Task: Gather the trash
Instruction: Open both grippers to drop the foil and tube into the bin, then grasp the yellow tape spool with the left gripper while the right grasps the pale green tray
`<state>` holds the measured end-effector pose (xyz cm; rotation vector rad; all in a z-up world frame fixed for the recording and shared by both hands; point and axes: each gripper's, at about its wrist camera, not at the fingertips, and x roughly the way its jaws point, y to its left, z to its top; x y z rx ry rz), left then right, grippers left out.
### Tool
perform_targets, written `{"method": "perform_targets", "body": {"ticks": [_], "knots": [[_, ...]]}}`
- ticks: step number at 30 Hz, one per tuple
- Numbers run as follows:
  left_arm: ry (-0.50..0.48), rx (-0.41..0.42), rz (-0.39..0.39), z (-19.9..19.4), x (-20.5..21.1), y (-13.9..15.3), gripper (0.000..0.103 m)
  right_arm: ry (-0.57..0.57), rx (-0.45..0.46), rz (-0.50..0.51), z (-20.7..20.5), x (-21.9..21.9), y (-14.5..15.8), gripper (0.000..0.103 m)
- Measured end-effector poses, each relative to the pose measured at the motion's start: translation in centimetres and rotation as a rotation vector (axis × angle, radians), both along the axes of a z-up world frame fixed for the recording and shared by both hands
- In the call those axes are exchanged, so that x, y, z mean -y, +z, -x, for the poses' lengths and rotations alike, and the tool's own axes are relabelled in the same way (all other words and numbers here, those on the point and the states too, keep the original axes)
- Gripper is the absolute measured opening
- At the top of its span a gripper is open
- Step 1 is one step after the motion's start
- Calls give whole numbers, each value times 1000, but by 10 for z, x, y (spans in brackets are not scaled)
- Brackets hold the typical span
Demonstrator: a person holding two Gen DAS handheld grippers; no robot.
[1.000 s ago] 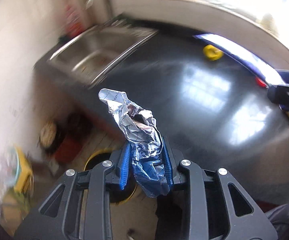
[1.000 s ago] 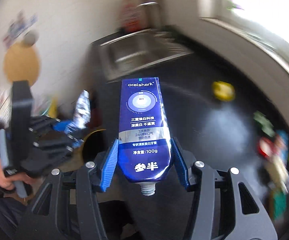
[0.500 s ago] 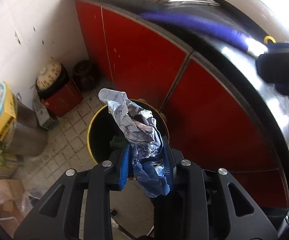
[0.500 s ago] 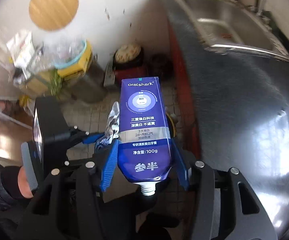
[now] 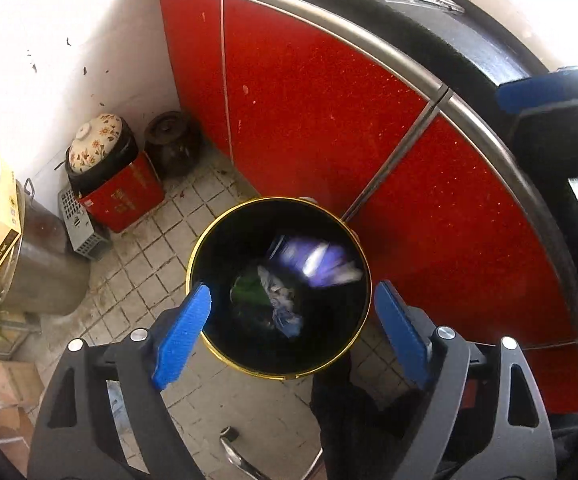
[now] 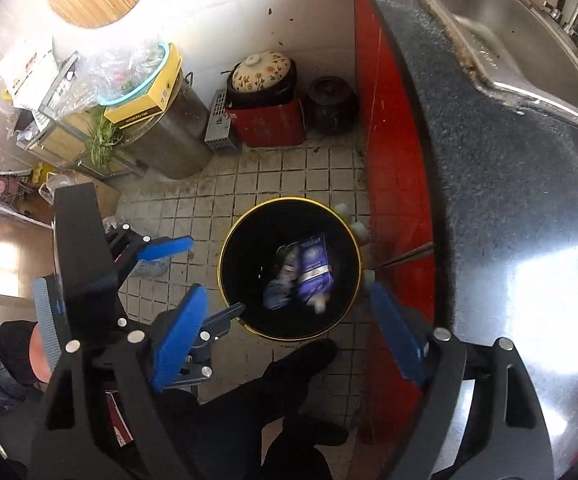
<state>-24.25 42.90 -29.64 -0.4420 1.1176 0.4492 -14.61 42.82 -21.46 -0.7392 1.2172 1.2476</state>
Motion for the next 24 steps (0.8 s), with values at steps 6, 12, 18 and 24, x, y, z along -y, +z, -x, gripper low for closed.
{"method": "perform_targets", "body": {"ticks": [6,12,18,24], "knots": [[-76,-4,-66,-17,23,44,90,-106,26,-91,-28,56,57,85],[-237,61,-143,-77,70,109,94,-370,127,-193,-77,173,121,92],[-495,170,-174,-169,169,173,94,-731,271,-224,-116,332,163,92],[-720,188,-247,-224,281,210,94,-1009,403,-200,-113,476,179,92]]}}
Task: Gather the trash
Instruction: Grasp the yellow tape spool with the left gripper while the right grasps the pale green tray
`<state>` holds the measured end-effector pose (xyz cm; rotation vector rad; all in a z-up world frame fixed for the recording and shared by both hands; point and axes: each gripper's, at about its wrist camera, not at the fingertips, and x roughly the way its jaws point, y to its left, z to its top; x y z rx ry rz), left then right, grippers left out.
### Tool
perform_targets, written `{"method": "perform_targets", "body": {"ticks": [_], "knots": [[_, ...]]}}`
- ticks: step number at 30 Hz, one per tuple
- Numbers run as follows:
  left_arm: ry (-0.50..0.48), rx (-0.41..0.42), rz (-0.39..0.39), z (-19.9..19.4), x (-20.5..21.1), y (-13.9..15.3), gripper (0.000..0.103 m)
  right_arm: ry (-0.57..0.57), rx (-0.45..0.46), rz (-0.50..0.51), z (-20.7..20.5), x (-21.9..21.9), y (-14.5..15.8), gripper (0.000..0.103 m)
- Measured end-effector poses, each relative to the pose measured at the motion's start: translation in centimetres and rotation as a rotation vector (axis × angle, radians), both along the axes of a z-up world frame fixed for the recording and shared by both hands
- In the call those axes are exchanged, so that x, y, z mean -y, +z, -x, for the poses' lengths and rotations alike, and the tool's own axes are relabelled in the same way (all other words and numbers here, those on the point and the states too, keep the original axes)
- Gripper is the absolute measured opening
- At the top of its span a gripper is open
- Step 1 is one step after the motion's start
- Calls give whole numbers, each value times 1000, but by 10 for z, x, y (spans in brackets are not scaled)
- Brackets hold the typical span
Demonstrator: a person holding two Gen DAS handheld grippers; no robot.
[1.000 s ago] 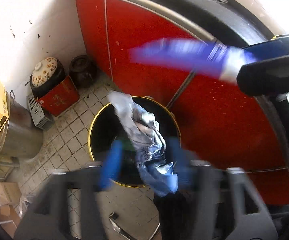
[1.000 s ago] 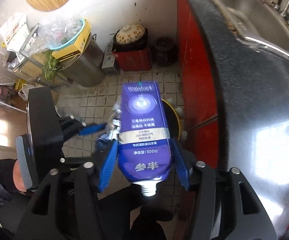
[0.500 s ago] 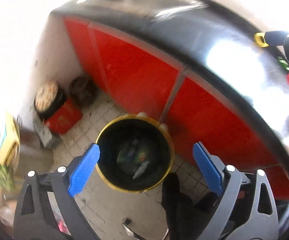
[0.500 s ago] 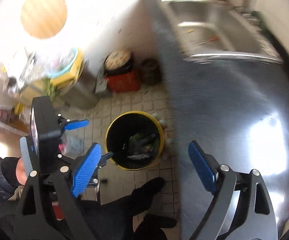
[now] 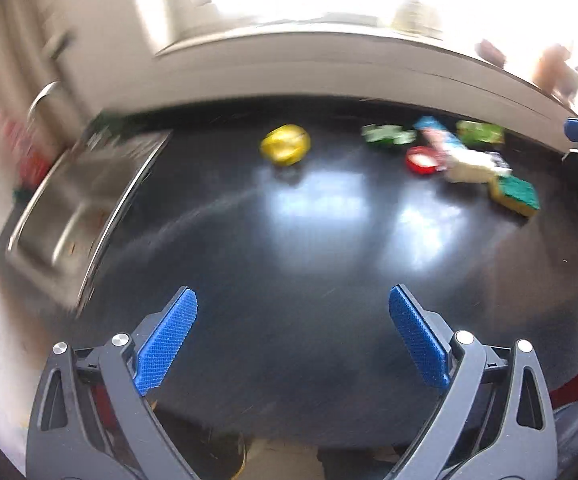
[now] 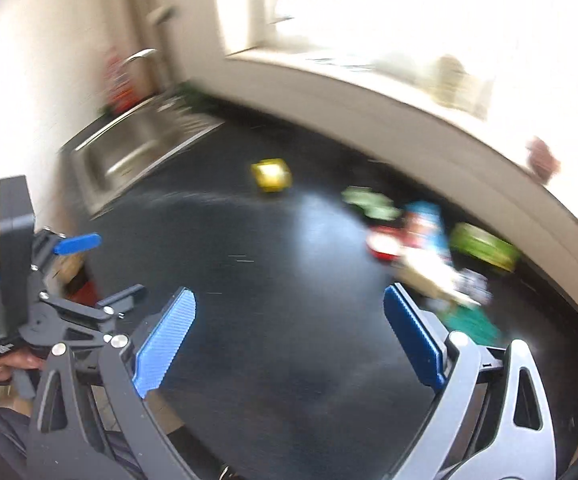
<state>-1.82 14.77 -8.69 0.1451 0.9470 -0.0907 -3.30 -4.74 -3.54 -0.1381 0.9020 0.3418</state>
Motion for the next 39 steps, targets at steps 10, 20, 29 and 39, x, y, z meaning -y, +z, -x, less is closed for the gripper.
{"method": "perform_targets", "body": {"ticks": [10,20,29,39], "knots": [[-187,-1,-38,-27,94,6,94,-182,-6,-20,20,123,-16,92],[-81,-17,-118,-99,52,-23,94,-46,-49,-60,-54,95,-44,92],[-29,-68,-114,-213,1,-85,94,185,-138,27,-197,17,-93,92],[-71,-69,-88,-280,-23,-137,94,298,-334,201,-297,-28,-185,84]]}}
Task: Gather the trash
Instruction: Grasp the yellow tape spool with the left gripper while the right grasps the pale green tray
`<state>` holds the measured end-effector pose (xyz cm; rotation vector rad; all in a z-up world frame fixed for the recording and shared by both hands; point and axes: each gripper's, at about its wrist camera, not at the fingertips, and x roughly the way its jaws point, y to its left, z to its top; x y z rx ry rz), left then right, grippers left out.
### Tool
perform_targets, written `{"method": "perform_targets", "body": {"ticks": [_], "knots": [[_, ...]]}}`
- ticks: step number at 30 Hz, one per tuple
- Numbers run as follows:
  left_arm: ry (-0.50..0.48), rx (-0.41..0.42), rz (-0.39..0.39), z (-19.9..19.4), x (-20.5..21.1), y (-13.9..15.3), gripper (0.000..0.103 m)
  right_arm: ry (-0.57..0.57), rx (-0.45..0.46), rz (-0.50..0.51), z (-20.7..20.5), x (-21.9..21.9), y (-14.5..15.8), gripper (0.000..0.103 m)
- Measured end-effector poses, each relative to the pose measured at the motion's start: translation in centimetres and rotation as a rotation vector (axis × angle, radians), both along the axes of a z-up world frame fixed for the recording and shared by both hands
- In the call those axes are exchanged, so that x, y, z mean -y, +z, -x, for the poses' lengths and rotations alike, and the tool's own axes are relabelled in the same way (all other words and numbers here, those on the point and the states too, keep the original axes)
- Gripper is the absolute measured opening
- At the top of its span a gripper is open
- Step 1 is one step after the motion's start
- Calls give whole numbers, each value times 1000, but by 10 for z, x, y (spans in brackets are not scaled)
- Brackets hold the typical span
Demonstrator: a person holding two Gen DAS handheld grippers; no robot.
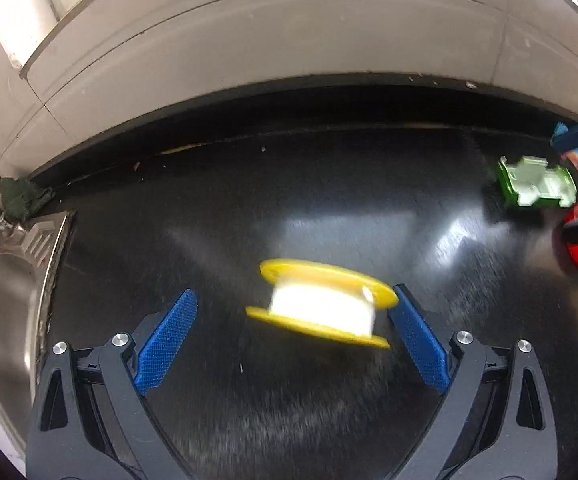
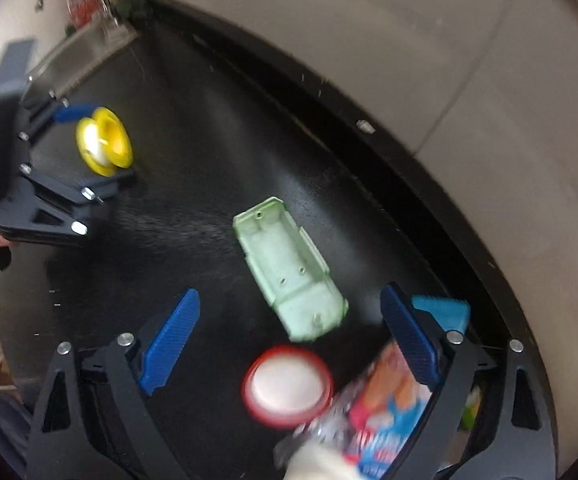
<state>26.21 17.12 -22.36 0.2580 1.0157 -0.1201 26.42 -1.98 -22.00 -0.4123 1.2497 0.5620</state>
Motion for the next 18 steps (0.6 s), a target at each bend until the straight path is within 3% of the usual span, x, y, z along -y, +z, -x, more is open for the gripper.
{"method": "perform_targets", "body": {"ticks": [1,2,4,5,6,12,18], "knots": [[-6,4,25,-3,-1,-1,93,4,-11,9,-2,-1,-5,80],[-11,8,35,-4,0,-1,92,7,-31,15,-4,-1,-9,68],[-25,23,54,-5,2,-1,79,29,-13,10,-4,-3,-8,55],[-30,27,59,-4,4,1,63,34,-13,12,-4,-5,-7,40],[-28,30,47,-3,7,2,57,31,-12,22,-3,-6,-6,35],[-32,36,31,15,26,19,57,-23,35,-38,17,-1,26,35],[-12,43,63,64,46,66,57,-81,113,-91,80,10,77,35]]}}
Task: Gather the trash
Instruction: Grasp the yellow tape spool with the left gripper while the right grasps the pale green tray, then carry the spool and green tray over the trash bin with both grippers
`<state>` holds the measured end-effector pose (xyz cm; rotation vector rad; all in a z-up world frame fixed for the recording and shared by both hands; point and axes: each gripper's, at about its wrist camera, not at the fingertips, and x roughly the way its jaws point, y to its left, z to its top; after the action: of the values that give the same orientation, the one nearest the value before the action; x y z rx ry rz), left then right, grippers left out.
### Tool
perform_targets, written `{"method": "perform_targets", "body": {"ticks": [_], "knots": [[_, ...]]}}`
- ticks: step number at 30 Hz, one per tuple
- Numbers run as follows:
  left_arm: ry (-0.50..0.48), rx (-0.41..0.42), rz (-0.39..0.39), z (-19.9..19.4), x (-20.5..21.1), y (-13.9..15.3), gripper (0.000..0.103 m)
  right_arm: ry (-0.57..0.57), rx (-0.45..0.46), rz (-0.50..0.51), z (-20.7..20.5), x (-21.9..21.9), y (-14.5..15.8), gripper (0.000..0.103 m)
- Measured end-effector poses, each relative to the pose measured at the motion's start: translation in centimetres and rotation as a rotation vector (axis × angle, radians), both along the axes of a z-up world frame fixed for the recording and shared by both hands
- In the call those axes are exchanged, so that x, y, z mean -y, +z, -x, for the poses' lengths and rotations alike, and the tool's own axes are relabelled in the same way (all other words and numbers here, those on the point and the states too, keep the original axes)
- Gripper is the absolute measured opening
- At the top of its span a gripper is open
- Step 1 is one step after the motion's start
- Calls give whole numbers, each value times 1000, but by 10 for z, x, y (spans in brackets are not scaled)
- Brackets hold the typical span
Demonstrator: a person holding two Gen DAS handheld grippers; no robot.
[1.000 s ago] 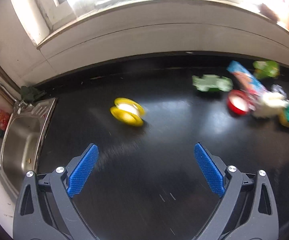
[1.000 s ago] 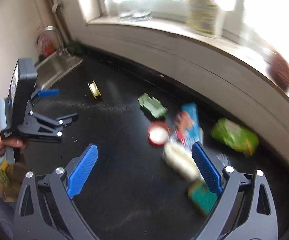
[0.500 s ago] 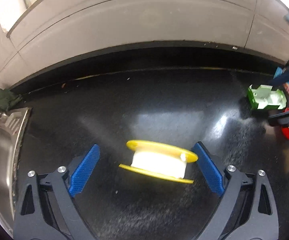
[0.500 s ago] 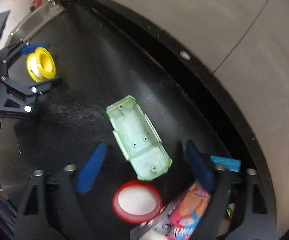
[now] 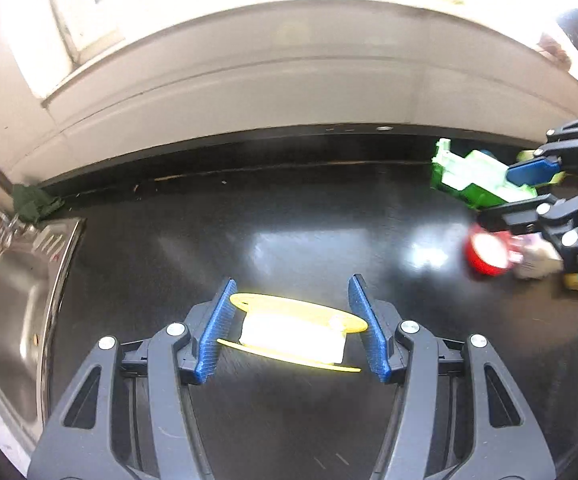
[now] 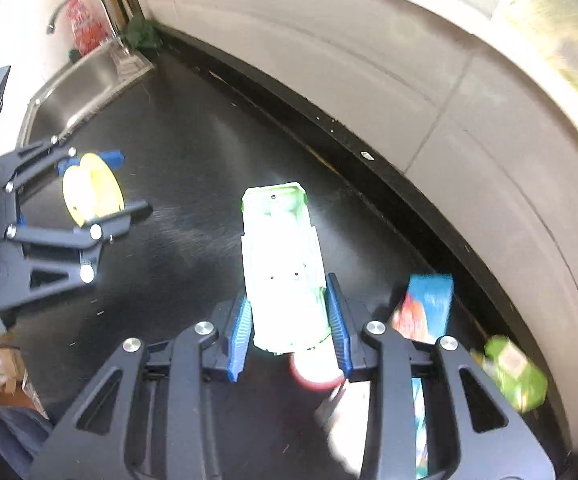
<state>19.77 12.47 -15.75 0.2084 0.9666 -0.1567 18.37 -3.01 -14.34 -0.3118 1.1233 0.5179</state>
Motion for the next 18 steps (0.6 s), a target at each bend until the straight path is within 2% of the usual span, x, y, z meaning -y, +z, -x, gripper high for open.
{"method": "perform_targets", "body": {"ticks": [4,9,13,18], "knots": [[4,-12,-11,56,21,21,57,-40,25,-25,58,19,18,35],[-13,-46,-5,127,49,24,57,-86,40,-30,132,47,27,35],[-22,-69,-9,162,63,20,57,-132,33,-35,179,67,28,35],[-19,-54,-8,181,68,25,57,-152,35,-36,208,77,28,35]]}}
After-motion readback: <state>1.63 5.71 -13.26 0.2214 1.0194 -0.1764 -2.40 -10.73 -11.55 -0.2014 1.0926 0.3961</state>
